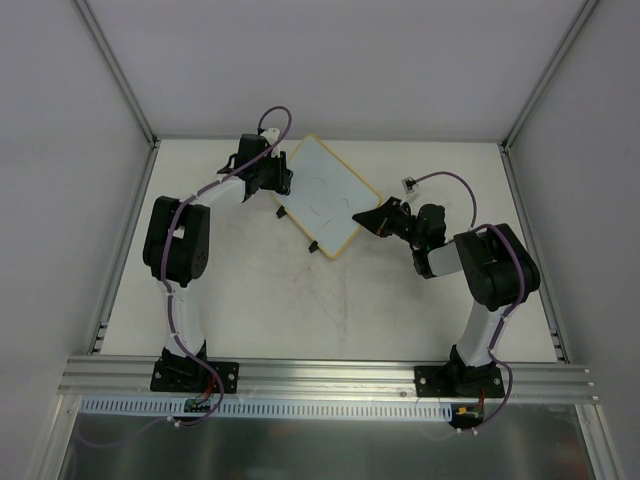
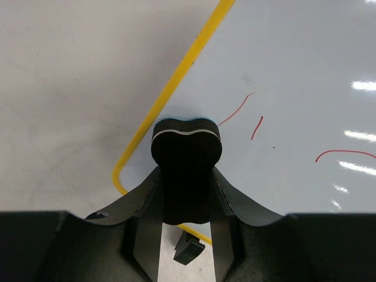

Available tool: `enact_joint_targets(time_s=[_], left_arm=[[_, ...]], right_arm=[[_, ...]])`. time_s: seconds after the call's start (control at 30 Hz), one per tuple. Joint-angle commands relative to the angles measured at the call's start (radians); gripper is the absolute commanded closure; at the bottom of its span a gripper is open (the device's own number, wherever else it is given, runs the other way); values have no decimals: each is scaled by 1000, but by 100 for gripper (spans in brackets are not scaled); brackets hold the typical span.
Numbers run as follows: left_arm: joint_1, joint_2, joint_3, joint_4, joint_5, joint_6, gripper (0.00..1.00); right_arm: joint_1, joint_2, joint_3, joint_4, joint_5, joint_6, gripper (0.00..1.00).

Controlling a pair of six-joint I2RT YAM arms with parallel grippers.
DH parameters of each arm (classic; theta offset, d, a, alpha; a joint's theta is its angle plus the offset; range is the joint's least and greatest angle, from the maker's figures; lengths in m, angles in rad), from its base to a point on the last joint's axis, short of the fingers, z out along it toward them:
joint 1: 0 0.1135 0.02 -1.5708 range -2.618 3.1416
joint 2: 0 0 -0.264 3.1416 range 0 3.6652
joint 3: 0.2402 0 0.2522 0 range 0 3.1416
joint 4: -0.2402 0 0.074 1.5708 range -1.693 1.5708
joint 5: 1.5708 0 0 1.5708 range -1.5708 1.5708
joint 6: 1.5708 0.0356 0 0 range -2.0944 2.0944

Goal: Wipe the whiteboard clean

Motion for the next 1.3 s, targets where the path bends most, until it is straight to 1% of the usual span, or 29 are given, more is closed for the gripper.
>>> enact_joint_targets(time_s=[0.0,0.2,0.37,0.6,0.8,0.9,1.0,1.1,1.27], left_arm=[[5,15,48,-5,-15,9,100],[3,21,91,-5,14,27,100],[5,13,125,-6,69,56,100],[-3,6,134,-5,121,79,100],[-33,3,102,-5,128,64,100],[-84,-4,82,-3,134,56,100],[-173,-14,70,-5,71,82,100],[-230,-20,67,-3,68,66,100],[-297,-46,50,-3,72,39,100]], right_arm=[[31,-15,34,288,-112,6,100],[32,-10,35,288,-127,11,100],[32,-10,38,288,-133,12,100],[32,-8,41,288,-143,11,100],[34,-5,47,288,-147,17,100],[35,-2,52,288,-150,21,100],[37,2,57,286,-152,23,100],[35,4,58,286,-153,23,100],[36,5,58,288,-156,25,100]])
